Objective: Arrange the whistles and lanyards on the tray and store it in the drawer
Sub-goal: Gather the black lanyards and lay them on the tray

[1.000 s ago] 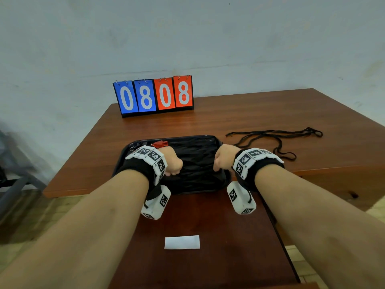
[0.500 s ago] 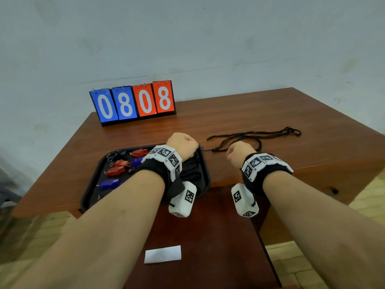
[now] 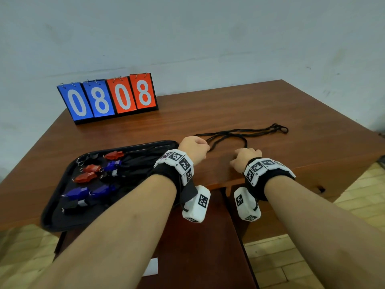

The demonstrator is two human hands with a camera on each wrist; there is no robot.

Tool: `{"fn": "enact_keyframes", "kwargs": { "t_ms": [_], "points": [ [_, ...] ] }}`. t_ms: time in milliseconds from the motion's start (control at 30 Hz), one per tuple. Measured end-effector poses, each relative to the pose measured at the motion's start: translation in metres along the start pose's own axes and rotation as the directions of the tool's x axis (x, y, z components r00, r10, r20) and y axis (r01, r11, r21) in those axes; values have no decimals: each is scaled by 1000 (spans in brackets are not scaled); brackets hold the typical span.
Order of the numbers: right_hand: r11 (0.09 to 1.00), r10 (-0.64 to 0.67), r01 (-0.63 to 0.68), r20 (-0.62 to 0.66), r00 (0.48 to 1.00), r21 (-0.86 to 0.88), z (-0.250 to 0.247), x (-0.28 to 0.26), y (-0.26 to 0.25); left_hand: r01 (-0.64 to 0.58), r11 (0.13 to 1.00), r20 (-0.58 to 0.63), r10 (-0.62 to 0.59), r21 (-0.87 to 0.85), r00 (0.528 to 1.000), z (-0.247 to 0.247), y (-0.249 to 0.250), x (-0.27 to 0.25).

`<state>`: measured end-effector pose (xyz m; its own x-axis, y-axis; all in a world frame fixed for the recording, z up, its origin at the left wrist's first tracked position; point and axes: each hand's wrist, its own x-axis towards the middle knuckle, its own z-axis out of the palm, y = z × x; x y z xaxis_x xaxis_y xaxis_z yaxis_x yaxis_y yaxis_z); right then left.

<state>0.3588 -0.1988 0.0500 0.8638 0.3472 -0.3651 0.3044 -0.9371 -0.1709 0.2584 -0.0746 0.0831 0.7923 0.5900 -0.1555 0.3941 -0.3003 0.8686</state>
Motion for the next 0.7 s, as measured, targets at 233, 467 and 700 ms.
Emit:
{"fn": "enact_keyframes", "kwargs": {
  "t_ms": [233,467,700],
  "points": [
    [998,-32,35,-65,997,44,-10,-5,2,29,1000,8,-29,13,1000,6,-1,7],
    [871,-243,295,-177,954,394,-20,-18,-6,-36,990,63,28,134,998,5,9,-1],
    [530,-397,519,-344,851,671,-67,-54,-36,-187,981,235,169,54,957,-7,30,-16]
  ]
}}
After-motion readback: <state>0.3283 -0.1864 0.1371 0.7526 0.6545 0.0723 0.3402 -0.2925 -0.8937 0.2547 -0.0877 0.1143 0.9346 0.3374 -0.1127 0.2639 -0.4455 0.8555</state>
